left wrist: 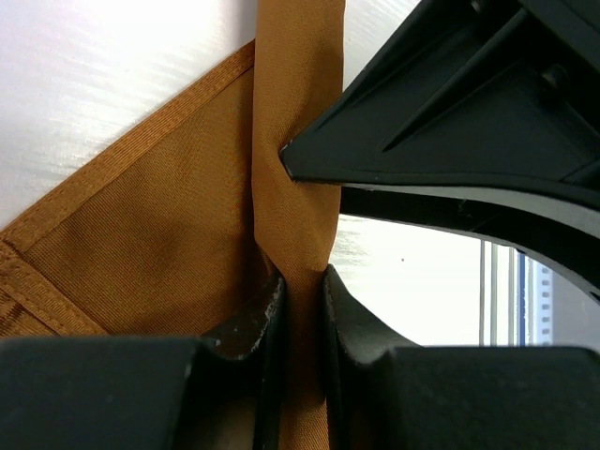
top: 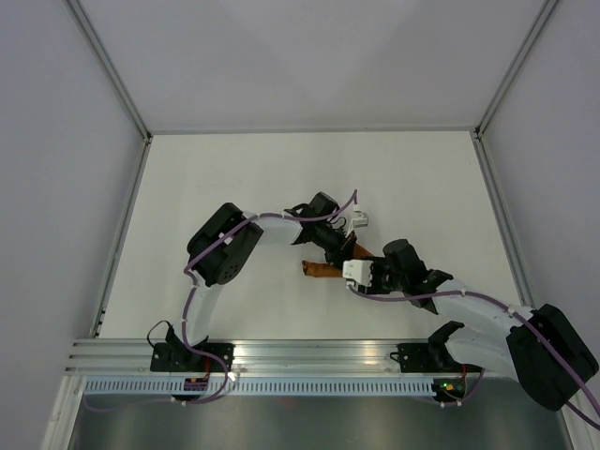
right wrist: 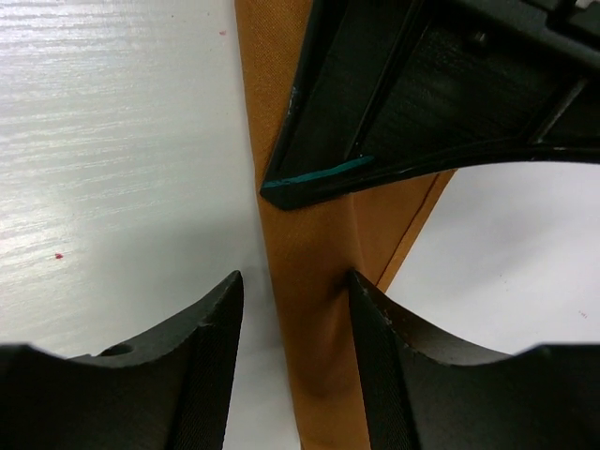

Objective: Fold the napkin, place the utensils inside, and roll it up
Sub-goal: Roll the napkin with the utensil

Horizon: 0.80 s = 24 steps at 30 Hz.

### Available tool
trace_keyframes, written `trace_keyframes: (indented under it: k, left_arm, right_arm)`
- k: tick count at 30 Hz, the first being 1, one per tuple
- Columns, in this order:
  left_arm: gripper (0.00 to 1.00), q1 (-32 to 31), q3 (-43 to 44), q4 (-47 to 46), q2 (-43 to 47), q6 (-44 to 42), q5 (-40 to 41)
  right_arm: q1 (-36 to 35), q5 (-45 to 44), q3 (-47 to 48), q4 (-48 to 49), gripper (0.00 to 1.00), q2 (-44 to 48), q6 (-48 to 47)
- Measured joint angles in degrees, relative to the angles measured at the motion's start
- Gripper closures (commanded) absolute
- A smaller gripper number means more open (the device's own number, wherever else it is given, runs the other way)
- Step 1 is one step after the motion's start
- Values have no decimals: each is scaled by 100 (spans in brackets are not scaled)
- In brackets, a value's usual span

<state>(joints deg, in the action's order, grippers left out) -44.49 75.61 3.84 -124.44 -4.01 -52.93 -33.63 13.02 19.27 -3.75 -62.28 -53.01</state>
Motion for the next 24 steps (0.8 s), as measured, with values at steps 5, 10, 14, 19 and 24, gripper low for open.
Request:
trace_keyframes:
  k: [5, 10, 14, 19, 24]
  left_arm:
    - [93, 46, 59, 168, -52, 13, -149]
    - [93, 81, 61, 302, -72, 15, -278]
    - [93, 103, 61, 378, -87, 17, -358]
    - [88, 127, 63, 455, -109, 20, -463]
    - [71, 188, 57, 498, -111, 52, -503]
  right_arm:
    - [-162, -151, 0, 114, 40, -35, -15]
    - [-286, -184, 7, 114, 40, -37, -17]
    - [-448, -260, 111, 170, 42, -236, -22]
    - [-577, -326, 275, 376, 60, -643, -42]
    - [-629, -328, 317, 398, 80, -778, -63]
